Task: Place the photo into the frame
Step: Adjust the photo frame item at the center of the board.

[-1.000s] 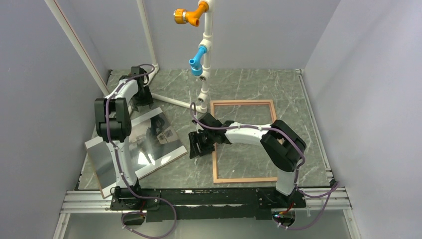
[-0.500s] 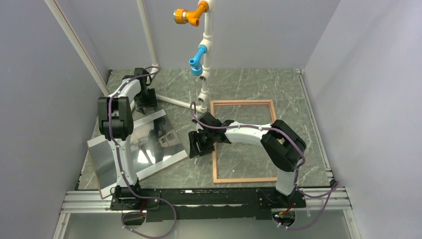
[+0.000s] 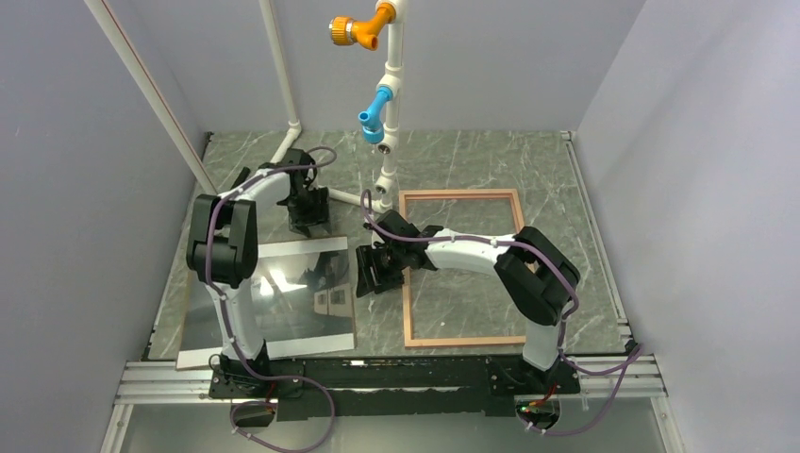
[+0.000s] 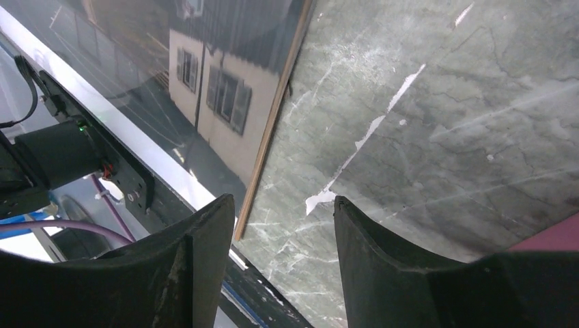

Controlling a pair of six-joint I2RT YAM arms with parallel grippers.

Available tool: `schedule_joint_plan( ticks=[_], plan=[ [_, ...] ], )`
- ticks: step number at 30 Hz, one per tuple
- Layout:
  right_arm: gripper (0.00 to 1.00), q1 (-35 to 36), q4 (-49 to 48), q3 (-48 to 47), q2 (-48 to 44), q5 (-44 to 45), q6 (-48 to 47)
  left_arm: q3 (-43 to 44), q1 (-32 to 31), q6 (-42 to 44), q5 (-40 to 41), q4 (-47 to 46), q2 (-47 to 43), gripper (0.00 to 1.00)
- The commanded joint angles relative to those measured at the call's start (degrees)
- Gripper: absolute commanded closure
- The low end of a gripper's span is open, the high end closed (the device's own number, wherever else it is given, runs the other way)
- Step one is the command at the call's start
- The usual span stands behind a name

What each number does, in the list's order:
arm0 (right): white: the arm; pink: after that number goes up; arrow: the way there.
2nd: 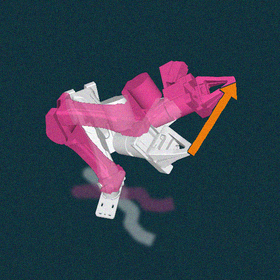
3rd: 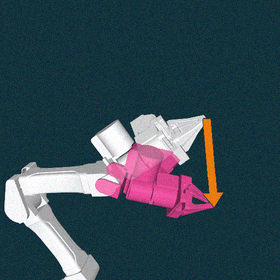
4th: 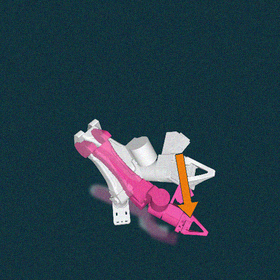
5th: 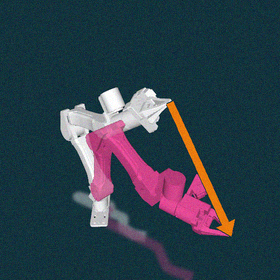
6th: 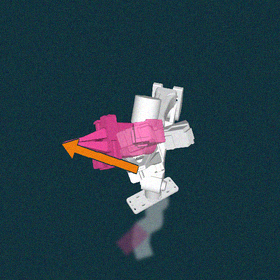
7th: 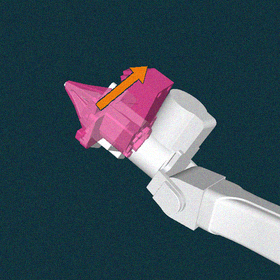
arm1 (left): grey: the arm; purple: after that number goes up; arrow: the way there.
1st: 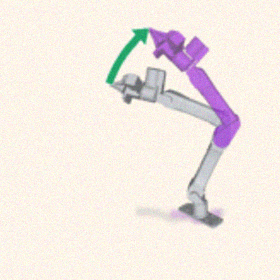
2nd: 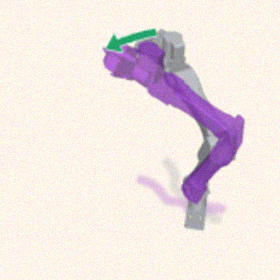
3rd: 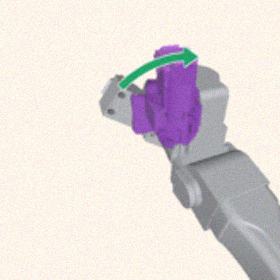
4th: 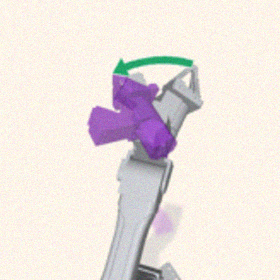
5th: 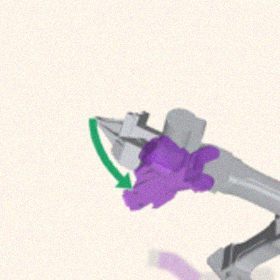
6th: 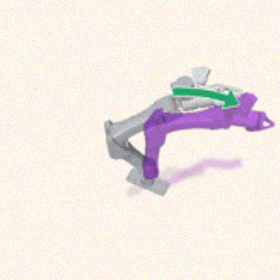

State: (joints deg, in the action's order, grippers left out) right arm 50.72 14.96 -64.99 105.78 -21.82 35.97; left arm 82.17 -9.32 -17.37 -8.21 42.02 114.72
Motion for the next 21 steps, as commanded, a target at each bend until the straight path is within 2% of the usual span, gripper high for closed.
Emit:
schedule_joint_plan(
  ticks=[1,4,7,10,15,21],
  plan=[
    [0.43,0.00,-0.39,-3.68,1.69,-1.46,1.39,-4.78,-0.35,-3.58,-6.90,-2.90,-6.06,0.34],
    [0.44,0.10,0.65,-5.99,3.72,-1.69,1.31,-6.70,-0.35,-4.55,-6.40,-4.61,-11.60,0.28],
    [0.45,0.01,0.97,-8.13,5.51,-2.02,1.70,-8.21,-0.35,-4.95,-2.59,-4.70,-17.93,0.19],
    [0.45,-0.16,0.75,-8.99,6.80,-1.98,2.89,-10.20,-0.35,-4.59,0.90,-3.68,-22.56,0.15],
    [0.46,-1.73,-3.03,-6.58,7.56,-3.43,7.05,-16.41,-1.06,-4.66,2.20,-1.68,-26.39,0.21],
    [0.48,-5.44,-15.34,-0.07,7.66,-9.79,14.02,-28.01,-1.52,-6.61,-3.24,-6.33,-29.06,0.32]
  ],
)
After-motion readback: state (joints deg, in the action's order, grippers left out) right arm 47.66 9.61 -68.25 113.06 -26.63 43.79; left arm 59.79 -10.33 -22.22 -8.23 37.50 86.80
